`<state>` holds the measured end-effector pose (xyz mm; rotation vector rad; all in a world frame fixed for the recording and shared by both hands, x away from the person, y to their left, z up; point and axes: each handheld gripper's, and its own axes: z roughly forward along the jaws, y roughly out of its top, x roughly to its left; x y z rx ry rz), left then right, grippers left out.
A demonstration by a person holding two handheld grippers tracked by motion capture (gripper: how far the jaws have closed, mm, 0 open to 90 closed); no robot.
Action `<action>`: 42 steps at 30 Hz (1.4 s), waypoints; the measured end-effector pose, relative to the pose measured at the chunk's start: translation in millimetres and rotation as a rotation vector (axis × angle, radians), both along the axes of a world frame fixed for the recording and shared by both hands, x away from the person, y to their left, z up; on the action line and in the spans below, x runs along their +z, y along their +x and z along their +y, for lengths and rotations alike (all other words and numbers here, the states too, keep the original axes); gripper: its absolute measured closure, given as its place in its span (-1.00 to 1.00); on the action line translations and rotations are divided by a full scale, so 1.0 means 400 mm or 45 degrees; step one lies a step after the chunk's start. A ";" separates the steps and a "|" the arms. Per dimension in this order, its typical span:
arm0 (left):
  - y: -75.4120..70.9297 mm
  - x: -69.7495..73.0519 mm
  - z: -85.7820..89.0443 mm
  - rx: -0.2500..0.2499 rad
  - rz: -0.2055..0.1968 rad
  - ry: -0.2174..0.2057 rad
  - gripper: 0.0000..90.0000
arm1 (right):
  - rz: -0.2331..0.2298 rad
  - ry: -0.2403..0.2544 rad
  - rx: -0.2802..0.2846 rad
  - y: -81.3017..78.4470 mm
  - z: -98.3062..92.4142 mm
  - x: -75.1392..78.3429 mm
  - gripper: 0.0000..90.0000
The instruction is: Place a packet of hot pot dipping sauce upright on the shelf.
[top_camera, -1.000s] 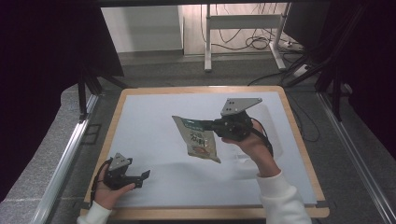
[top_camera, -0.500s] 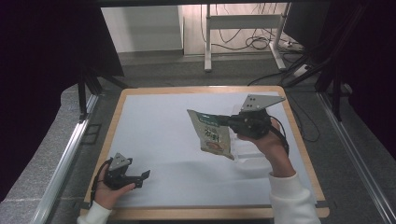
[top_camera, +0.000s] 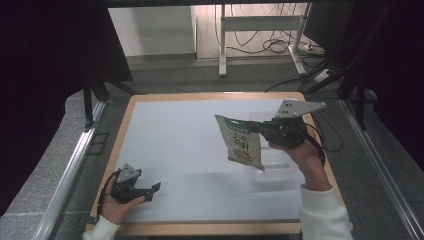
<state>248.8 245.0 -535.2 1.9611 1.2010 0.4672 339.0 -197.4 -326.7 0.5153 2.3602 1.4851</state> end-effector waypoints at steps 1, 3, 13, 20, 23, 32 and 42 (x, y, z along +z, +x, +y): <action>0.000 0.000 0.000 0.000 0.000 0.000 -0.74 | 0.000 0.001 -0.006 -0.001 -0.007 0.002 0.99; 0.000 0.000 0.000 0.001 0.002 0.001 -0.74 | -0.008 0.009 -0.018 -0.001 -0.023 0.006 0.99; 0.000 0.000 0.000 -0.001 0.004 0.004 -0.75 | -0.001 0.028 -0.047 0.009 -0.077 0.009 0.99; 0.001 -0.001 -0.001 -0.002 0.005 0.006 -0.75 | -0.005 0.058 -0.078 0.016 -0.122 0.014 0.99; 0.001 -0.001 -0.001 -0.001 0.004 0.006 -0.75 | -0.014 0.072 -0.087 0.016 -0.142 0.018 0.99; 0.001 -0.001 -0.002 -0.002 0.005 0.007 -0.75 | 0.003 0.085 -0.075 0.027 -0.174 0.011 0.99; 0.000 -0.001 -0.001 0.000 0.003 0.004 -0.75 | 0.053 0.062 -0.064 0.054 -0.189 -0.018 0.99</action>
